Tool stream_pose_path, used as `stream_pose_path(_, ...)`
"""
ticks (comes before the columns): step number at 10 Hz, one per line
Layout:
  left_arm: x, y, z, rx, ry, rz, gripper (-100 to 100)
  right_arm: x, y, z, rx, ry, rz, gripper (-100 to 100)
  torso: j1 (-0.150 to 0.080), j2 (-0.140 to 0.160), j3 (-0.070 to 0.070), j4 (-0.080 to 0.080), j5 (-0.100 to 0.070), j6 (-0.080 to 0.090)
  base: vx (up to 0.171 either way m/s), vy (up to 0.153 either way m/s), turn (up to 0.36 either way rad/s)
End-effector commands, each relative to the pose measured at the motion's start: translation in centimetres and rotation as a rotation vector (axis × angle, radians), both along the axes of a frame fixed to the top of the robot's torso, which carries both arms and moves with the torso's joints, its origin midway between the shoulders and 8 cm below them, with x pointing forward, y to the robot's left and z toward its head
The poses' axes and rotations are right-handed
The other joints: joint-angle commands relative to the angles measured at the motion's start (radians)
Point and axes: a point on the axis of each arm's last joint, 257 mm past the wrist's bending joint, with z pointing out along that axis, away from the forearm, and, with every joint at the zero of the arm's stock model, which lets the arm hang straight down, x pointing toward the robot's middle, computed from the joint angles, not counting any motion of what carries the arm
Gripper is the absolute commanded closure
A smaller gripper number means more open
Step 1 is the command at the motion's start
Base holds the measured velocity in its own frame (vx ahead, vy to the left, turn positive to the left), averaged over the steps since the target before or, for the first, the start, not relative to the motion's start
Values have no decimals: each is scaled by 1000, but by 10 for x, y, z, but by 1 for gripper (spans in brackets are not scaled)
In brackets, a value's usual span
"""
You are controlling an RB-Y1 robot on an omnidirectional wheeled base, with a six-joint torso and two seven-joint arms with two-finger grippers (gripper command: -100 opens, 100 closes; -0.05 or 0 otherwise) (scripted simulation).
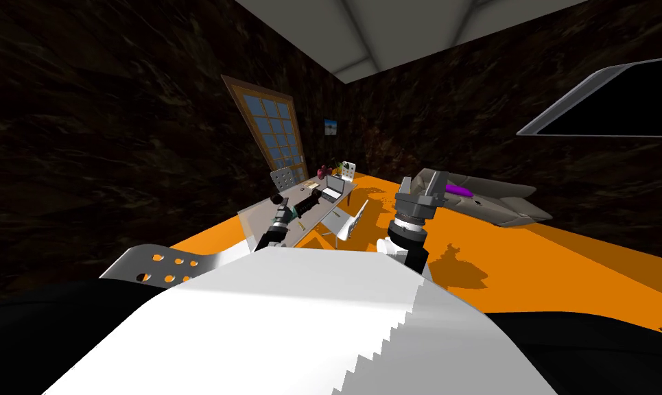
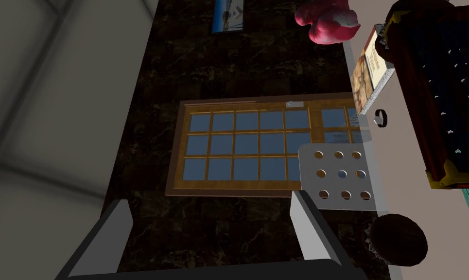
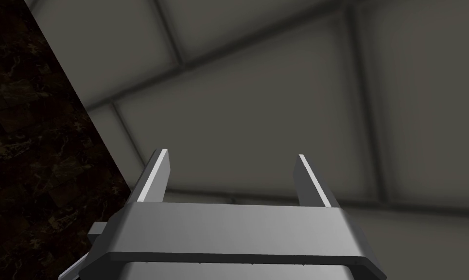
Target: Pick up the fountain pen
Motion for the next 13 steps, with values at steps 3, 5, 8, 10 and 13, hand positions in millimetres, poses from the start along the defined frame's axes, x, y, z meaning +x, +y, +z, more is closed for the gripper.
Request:
stream_pose_path(3, 5, 3, -45, -1, 114, -4, -100, 0, 0, 0, 0, 0, 0, 0, -1, 0, 0, 0, 0, 0, 1, 11, -62)
stream_pose_path(5, 7, 4, -86, -6, 225, -13, -100, 0, 0, 0, 0, 0, 0, 0, -1, 0, 0, 0, 0, 0, 5, 13, -126)
stream_pose_path(8, 5, 5, -117, -9, 311, -19, -100, 0, 0, 0, 0, 0, 0, 0, 0, -1, 0, 0, 0, 0, 6, 18, -85)
stream_pose_path(10, 3, 5, -143, -11, 382, -26, -100, 0, 0, 0, 0, 0, 0, 0, 0, 0, 0, 0, 0, 0, 4, 16, -92)
stream_pose_path(13, -6, 7, -193, -13, 523, -42, -100, 0, 0, 0, 0, 0, 0, 0, 0, 0, 0, 0, 0, 0, 4, 17, -107)
